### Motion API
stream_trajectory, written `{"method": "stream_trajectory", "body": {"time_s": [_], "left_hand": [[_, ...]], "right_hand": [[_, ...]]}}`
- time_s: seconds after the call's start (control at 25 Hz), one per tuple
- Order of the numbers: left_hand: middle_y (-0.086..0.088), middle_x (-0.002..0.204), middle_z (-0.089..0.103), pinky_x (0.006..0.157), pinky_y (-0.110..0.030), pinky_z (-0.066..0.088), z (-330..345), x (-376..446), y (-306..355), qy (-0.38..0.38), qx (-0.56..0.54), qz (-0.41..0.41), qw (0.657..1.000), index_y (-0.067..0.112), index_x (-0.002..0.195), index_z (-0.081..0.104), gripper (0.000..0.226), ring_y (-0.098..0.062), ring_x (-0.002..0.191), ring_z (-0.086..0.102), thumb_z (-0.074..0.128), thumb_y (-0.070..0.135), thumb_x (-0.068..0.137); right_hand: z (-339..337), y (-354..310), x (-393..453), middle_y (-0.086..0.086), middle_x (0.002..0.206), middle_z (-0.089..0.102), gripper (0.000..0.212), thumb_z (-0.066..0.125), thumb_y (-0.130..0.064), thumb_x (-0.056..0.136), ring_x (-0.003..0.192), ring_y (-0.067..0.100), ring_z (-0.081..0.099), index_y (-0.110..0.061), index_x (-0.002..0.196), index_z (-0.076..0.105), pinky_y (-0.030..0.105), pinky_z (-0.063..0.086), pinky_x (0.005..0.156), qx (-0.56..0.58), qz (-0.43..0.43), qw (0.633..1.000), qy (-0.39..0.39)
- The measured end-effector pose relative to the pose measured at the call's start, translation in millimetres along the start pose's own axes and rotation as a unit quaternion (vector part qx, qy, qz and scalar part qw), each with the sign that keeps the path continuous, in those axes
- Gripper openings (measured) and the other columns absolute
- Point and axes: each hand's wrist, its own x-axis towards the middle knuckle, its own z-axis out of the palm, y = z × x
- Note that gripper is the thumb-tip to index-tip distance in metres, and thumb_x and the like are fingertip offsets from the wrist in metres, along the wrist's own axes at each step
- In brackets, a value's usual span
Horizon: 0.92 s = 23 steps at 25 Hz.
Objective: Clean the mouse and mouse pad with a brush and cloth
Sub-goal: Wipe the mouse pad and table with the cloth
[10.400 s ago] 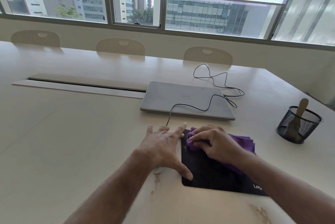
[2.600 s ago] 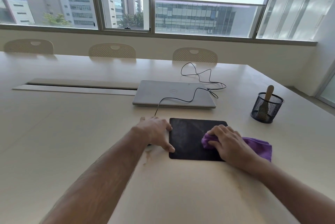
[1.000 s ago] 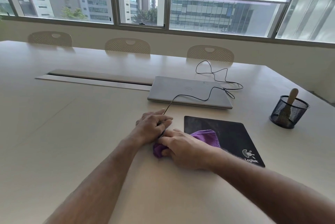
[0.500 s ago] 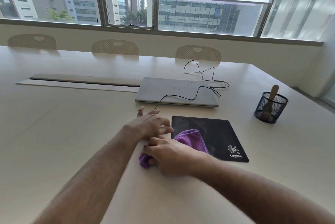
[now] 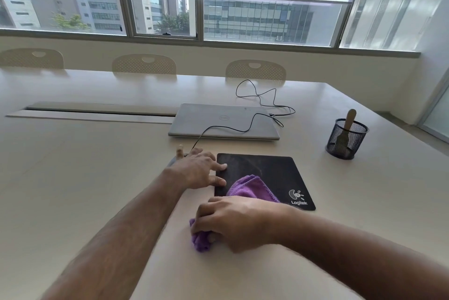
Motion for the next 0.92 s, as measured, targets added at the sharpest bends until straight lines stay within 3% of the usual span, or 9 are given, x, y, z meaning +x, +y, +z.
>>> {"method": "stream_trajectory", "body": {"time_s": [0.28,0.6,0.76,0.92], "left_hand": [[0.019,0.154,0.036,0.114,-0.064,-0.002,2,-8,8,0.028,-0.013,-0.023,0.999,0.053,0.143,0.04,0.057,-0.015,0.148,0.011,0.048,0.07,0.089],[0.026,0.142,0.05,0.114,-0.058,0.004,19,-26,14,0.136,-0.025,-0.04,0.99,0.05,0.133,0.055,0.044,-0.015,0.147,0.021,0.043,0.065,0.094],[0.03,0.123,0.062,0.112,-0.057,0.006,36,-36,15,0.227,-0.008,-0.036,0.973,0.049,0.119,0.064,0.035,-0.015,0.143,0.03,0.042,0.062,0.095],[0.028,0.108,0.065,0.111,-0.059,0.01,46,-39,12,0.264,-0.01,-0.031,0.964,0.043,0.103,0.067,0.029,-0.017,0.14,0.036,0.042,0.058,0.097]], "right_hand": [[-3,25,-59,-0.003,0.127,0.057,0.033,0.055,-0.018,0.098,0.116,0.018,0.048,-0.024,0.13,0.057,0.038,0.047,0.098,0.002,0.009,1.0,-0.03],[-5,51,-119,-0.008,0.129,0.056,0.03,0.048,-0.029,0.102,0.117,0.015,0.048,-0.029,0.13,0.057,0.03,0.039,0.104,-0.001,0.088,0.996,-0.029],[4,66,-151,-0.01,0.125,0.058,0.029,0.05,-0.032,0.101,0.118,0.01,0.047,-0.029,0.128,0.06,0.023,0.036,0.105,0.03,0.128,0.991,0.009],[18,75,-186,-0.018,0.118,0.057,0.029,0.049,-0.037,0.099,0.112,0.003,0.048,-0.033,0.124,0.06,0.017,0.037,0.099,0.051,0.205,0.975,0.076]]}}
